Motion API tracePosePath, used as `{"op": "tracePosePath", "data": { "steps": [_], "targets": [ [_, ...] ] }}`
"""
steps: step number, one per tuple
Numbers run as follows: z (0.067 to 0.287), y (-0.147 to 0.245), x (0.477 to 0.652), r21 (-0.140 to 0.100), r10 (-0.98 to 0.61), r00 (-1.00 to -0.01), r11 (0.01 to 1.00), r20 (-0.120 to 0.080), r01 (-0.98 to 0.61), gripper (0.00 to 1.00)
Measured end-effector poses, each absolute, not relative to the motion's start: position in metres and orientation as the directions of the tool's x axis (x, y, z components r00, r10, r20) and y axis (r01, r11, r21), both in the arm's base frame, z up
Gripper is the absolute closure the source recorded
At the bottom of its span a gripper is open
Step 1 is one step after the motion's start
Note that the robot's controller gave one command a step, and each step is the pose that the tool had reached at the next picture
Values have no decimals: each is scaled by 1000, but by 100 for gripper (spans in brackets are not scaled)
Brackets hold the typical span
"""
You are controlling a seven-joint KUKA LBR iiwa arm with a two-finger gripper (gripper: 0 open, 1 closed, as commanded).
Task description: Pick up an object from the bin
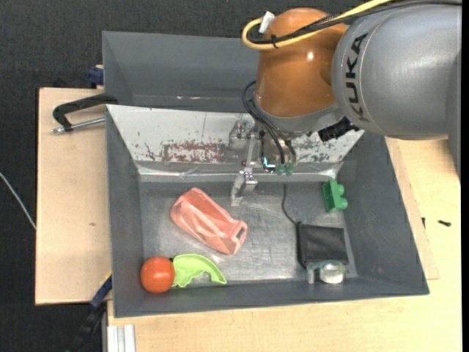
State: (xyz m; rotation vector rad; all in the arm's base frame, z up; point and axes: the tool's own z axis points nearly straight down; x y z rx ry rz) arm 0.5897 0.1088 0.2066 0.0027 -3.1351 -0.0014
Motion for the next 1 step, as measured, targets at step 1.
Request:
{"op": "tracePosePath", "data": {
  "steps": [1],
  "targets": [
    [211, 108, 591, 2, 0, -1000, 1000, -2, 0, 100]
  ]
}}
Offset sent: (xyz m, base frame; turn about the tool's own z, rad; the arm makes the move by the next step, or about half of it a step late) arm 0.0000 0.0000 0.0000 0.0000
